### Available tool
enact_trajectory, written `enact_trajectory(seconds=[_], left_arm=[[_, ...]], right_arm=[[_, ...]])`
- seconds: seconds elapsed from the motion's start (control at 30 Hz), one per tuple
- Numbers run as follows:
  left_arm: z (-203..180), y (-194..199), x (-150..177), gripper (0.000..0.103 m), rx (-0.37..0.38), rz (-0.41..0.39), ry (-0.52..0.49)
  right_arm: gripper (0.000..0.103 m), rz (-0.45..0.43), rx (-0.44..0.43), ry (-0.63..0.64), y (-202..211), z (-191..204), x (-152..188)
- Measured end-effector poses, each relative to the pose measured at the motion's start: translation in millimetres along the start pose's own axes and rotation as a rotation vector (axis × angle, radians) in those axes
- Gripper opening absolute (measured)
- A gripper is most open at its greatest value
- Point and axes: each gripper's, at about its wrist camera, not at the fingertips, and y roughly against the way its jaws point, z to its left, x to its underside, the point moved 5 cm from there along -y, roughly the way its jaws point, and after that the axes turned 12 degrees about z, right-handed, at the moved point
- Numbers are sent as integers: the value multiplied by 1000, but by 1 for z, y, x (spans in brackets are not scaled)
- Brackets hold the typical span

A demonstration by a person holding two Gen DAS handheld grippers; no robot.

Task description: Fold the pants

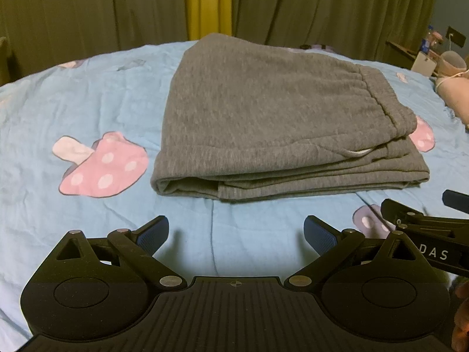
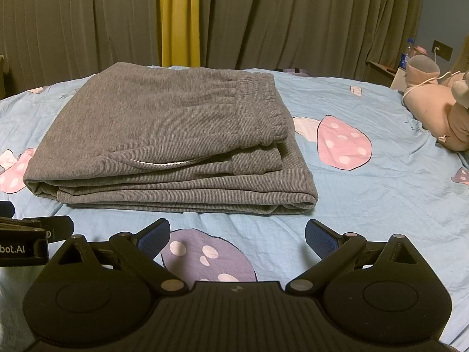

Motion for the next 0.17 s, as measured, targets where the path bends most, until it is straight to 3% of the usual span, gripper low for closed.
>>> enact_trajectory(seconds=[0.17], left_arm=[[10, 9, -2, 101, 65, -74, 80]], right_arm=[[99, -1, 1, 2, 0, 0, 0]])
